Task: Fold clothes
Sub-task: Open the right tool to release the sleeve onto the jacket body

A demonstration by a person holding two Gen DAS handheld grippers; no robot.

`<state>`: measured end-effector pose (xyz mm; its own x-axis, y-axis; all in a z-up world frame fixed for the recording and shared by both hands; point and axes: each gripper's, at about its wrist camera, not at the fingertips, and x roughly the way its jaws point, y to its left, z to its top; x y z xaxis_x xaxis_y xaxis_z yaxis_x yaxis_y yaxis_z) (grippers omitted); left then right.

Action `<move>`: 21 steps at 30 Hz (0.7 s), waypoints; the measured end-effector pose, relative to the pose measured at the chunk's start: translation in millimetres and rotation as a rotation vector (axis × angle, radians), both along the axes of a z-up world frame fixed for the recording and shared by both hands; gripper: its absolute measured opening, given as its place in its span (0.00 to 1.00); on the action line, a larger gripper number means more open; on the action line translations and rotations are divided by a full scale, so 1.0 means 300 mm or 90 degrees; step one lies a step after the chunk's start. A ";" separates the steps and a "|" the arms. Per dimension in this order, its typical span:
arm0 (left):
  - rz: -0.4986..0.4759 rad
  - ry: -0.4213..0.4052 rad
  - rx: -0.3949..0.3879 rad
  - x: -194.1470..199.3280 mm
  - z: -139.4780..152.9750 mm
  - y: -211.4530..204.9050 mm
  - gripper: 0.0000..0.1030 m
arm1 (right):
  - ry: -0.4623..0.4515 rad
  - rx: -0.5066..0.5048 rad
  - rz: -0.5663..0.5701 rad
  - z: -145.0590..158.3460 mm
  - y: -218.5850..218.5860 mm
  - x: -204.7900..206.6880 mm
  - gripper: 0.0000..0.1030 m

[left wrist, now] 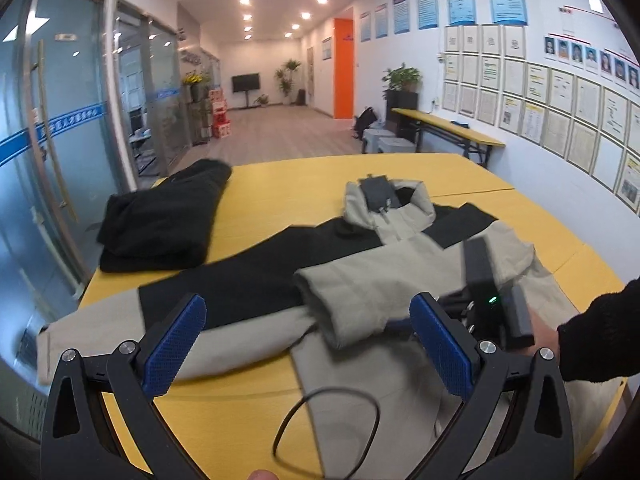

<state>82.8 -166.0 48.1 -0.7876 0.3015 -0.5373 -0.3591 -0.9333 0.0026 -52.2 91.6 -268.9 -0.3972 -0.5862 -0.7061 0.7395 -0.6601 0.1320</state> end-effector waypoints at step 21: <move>-0.142 -0.240 -0.109 -0.506 -0.642 0.543 1.00 | 0.032 0.252 -0.295 -0.005 1.120 0.017 0.52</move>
